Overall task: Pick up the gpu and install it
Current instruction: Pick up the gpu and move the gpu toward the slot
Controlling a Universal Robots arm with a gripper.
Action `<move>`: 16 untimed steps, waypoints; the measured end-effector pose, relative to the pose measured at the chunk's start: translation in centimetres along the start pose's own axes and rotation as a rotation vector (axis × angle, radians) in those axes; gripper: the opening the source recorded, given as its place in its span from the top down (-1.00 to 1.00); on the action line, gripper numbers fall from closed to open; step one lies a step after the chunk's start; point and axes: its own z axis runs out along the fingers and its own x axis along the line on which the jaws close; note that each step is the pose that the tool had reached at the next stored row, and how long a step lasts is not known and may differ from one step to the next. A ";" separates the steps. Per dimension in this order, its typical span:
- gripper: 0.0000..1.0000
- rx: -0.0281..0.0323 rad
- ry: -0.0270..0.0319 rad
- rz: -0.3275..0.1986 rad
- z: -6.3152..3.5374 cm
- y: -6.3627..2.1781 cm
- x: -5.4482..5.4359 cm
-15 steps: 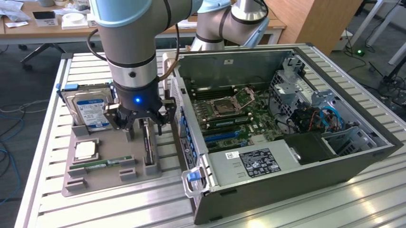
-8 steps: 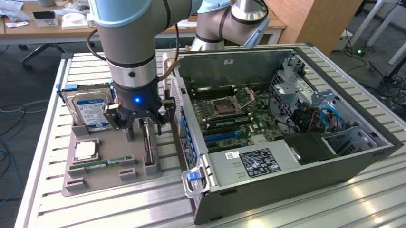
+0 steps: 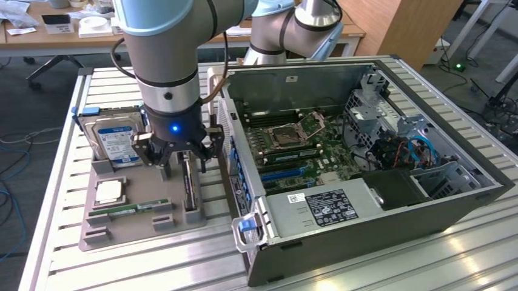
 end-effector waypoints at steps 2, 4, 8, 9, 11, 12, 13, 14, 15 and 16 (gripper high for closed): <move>-0.34 0.0000 0.0000 0.000 0.06 0.02 0.0; -0.34 -0.0001 -0.0002 0.000 0.19 0.03 0.1; -0.34 0.0002 0.0002 0.000 0.29 0.03 0.1; -0.34 -0.0001 -0.0001 0.000 0.32 0.03 0.1; -0.34 0.0000 0.0000 0.000 0.34 0.03 0.1; -0.34 -0.0001 -0.0001 0.000 0.35 0.04 0.1; -0.34 -0.0001 0.0000 0.000 0.37 0.04 0.1; -0.34 -0.0004 -0.0003 0.000 0.43 0.04 0.1; -0.34 -0.0004 -0.0004 0.000 0.50 0.04 0.1; -0.34 -0.0001 -0.0001 0.000 0.57 0.04 0.1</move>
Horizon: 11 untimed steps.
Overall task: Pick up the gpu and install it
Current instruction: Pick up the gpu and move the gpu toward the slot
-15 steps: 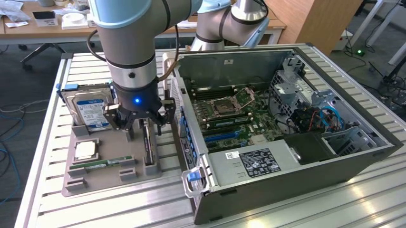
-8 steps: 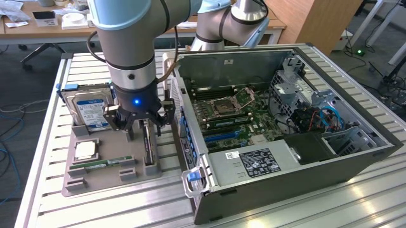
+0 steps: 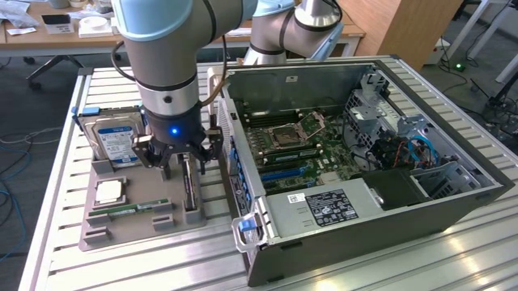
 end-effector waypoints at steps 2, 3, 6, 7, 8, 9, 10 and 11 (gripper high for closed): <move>-0.34 0.0000 -0.0001 0.000 0.18 0.01 0.0; -0.34 0.0000 0.0000 0.000 0.26 0.01 0.0; -0.34 0.0001 0.0002 0.000 0.41 0.02 0.1; -0.34 0.0002 0.0002 0.000 0.41 0.02 0.1; -0.34 0.0003 0.0003 0.000 0.41 0.02 0.1; -0.34 -0.0001 -0.0001 0.000 0.52 0.03 0.1; -0.34 -0.0001 0.0000 0.000 0.63 0.02 0.1; -0.34 0.0000 0.0000 0.000 0.75 0.02 0.1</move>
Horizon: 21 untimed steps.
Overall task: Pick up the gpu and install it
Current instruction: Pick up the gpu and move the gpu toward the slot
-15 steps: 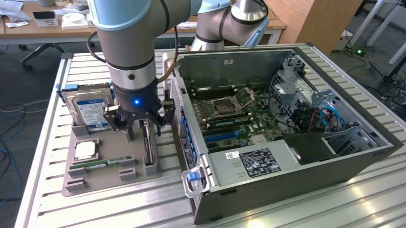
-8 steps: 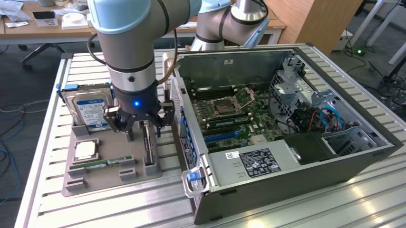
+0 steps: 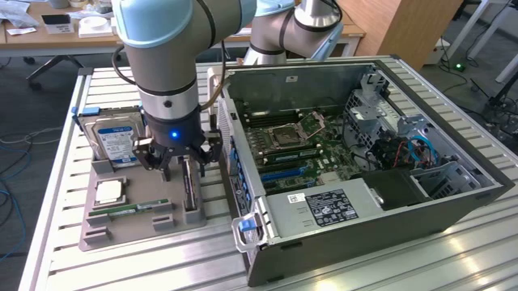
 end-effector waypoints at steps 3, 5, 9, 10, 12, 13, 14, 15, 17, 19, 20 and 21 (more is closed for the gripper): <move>-0.34 0.0001 0.0001 0.000 0.38 0.01 0.0; -0.34 0.0000 0.0000 0.000 0.55 0.03 0.0; -0.34 0.0000 0.0001 0.000 0.56 0.03 0.1; -0.34 0.0001 0.0001 0.000 0.56 0.03 0.1; -0.34 0.0000 0.0000 0.000 0.56 0.03 0.1; -0.34 0.0000 0.0000 0.000 0.56 0.03 0.0; -0.34 0.0000 0.0000 0.000 0.56 0.03 0.1; -0.34 0.0000 0.0000 0.000 0.56 0.03 0.0; -0.34 0.0001 0.0000 0.000 0.56 0.03 0.1; -0.31 0.0000 0.0000 0.000 0.56 0.03 0.0; -0.31 0.0000 0.0001 0.000 0.56 0.03 0.1; -0.18 0.0000 0.0001 0.000 0.56 0.03 0.1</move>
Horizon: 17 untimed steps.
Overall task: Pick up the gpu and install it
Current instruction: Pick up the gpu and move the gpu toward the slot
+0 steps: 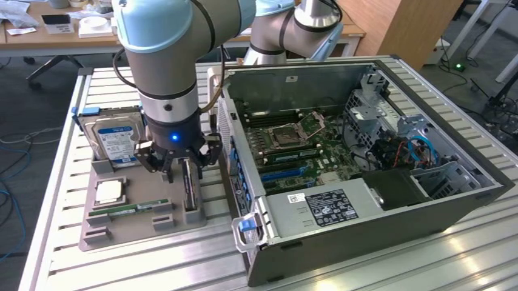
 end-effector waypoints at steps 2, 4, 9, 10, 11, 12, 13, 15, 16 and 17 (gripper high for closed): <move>-0.18 0.0000 0.0000 0.000 0.00 0.00 0.0; -0.18 0.0000 0.0000 0.000 0.00 0.00 0.0; -0.18 -0.0001 0.0000 0.000 0.00 0.00 0.0; -0.18 -0.0002 -0.0002 0.000 0.01 0.01 0.0; -0.18 -0.0003 -0.0003 0.000 0.02 0.01 -0.1; -0.18 -0.0002 -0.0002 0.000 0.01 0.01 -0.1; -0.18 -0.0002 -0.0001 0.000 0.01 0.01 -0.1; -0.18 0.0000 0.0000 0.000 0.00 0.00 -0.1; -0.18 0.0001 0.0000 0.000 0.00 0.00 -0.1; -0.18 0.0000 0.0000 0.000 0.00 0.01 -0.1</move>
